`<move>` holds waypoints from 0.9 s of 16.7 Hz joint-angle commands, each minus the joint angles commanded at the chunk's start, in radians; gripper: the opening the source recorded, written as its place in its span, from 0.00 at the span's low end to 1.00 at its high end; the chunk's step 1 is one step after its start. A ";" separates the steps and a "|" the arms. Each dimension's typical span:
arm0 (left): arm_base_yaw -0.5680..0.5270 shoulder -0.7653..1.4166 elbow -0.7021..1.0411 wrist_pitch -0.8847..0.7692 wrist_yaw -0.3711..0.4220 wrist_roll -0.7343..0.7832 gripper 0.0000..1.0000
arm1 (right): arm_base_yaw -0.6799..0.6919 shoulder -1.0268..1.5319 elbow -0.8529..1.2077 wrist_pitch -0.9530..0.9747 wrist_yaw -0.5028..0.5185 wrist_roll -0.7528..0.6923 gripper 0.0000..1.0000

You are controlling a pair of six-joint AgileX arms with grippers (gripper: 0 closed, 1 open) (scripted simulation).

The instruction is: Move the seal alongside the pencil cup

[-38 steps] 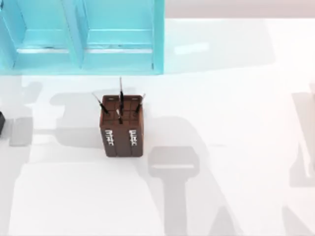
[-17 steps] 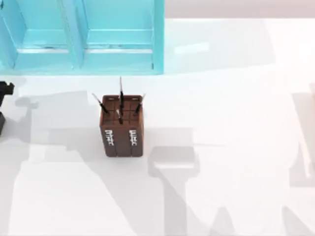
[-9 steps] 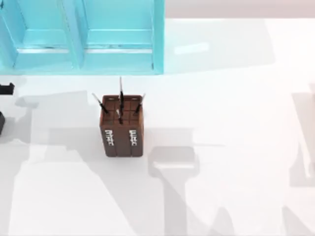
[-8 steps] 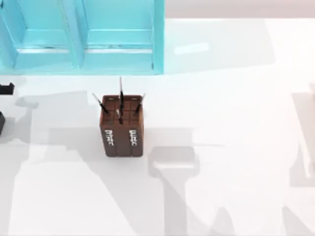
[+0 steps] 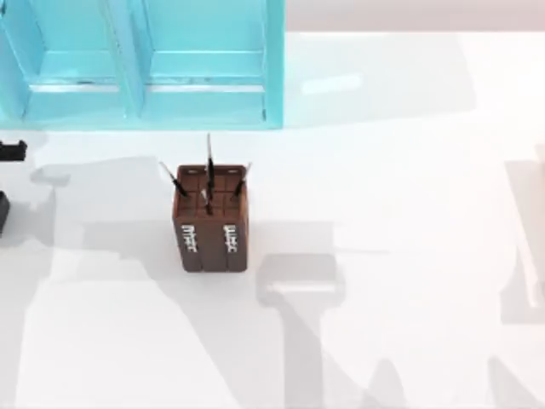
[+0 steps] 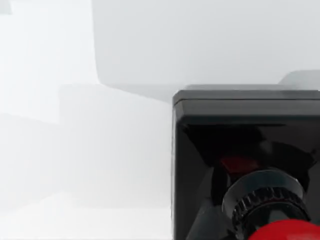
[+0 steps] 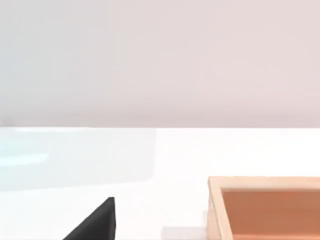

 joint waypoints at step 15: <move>-0.341 -0.045 0.474 -0.520 0.000 -0.341 0.00 | 0.000 0.000 0.000 0.000 0.000 0.000 1.00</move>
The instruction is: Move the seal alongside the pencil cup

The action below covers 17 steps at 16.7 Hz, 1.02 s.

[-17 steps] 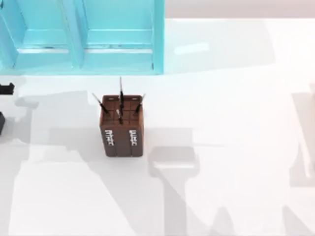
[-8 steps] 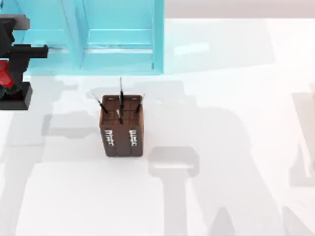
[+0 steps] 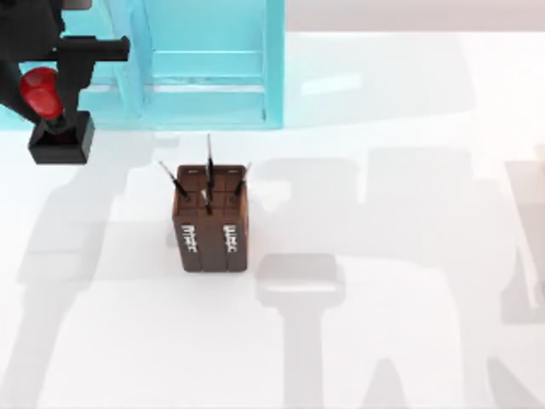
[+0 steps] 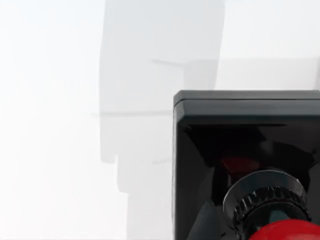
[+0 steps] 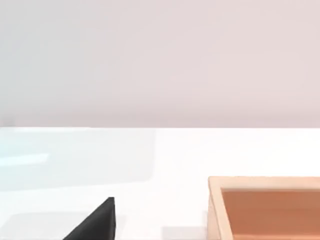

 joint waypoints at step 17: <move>-0.163 -0.239 -0.324 0.082 -0.002 -0.170 0.00 | 0.000 0.000 0.000 0.000 0.000 0.000 1.00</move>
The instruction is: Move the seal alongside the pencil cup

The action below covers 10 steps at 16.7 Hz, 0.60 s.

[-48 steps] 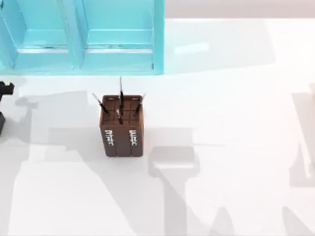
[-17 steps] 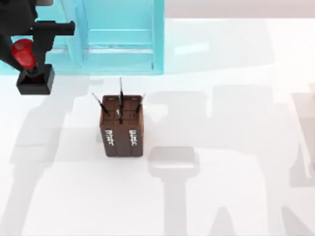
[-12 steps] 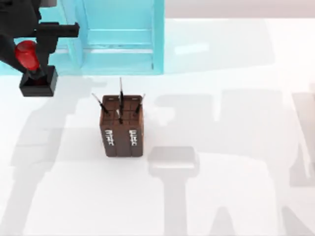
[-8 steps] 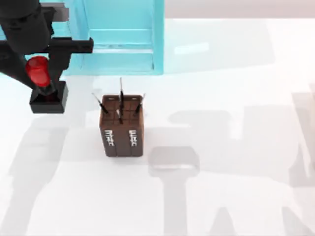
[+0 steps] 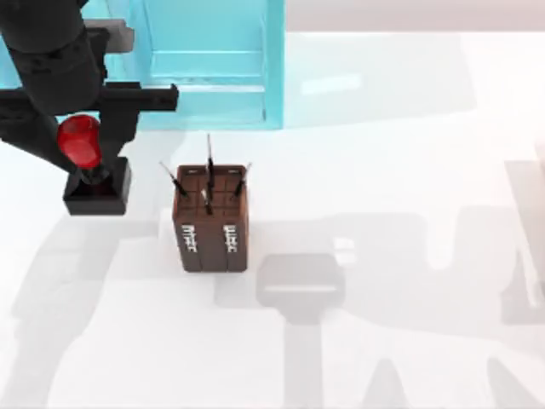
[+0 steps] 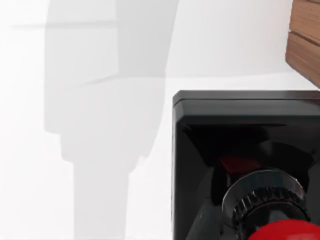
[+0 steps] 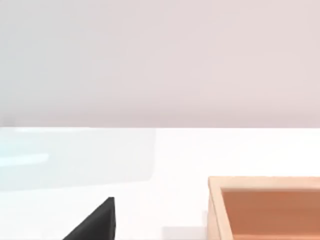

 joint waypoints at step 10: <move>-0.004 -0.011 -0.071 0.064 0.000 -0.002 0.00 | 0.000 0.000 0.000 0.000 0.000 0.000 1.00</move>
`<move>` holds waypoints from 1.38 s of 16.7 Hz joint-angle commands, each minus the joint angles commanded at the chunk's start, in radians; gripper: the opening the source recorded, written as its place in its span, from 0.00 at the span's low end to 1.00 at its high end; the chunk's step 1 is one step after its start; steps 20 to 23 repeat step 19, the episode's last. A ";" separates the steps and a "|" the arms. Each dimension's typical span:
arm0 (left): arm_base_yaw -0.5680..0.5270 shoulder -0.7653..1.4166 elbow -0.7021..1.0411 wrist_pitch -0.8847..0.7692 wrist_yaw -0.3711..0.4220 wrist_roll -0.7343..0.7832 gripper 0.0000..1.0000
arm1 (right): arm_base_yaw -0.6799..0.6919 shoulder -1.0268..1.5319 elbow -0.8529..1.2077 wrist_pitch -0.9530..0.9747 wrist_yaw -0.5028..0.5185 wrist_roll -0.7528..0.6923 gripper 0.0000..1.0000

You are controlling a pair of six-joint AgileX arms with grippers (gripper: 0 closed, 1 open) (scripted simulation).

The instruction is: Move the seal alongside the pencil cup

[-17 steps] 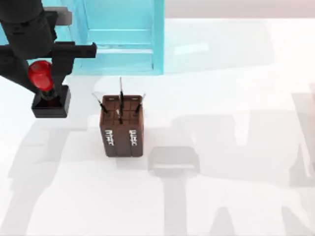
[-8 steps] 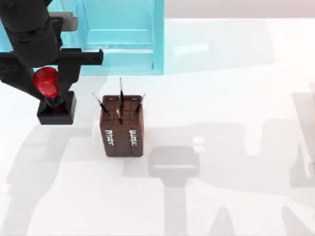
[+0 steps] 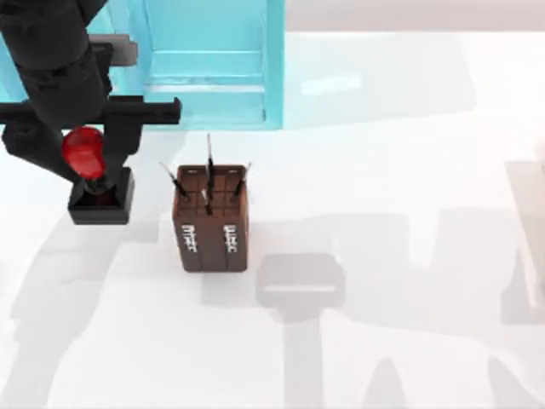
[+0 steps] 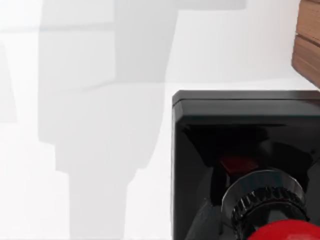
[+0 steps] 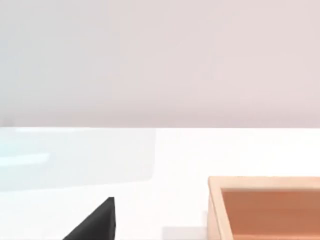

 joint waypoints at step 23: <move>0.000 0.000 0.000 0.000 0.000 0.000 1.00 | 0.000 0.000 0.000 0.000 0.000 0.000 1.00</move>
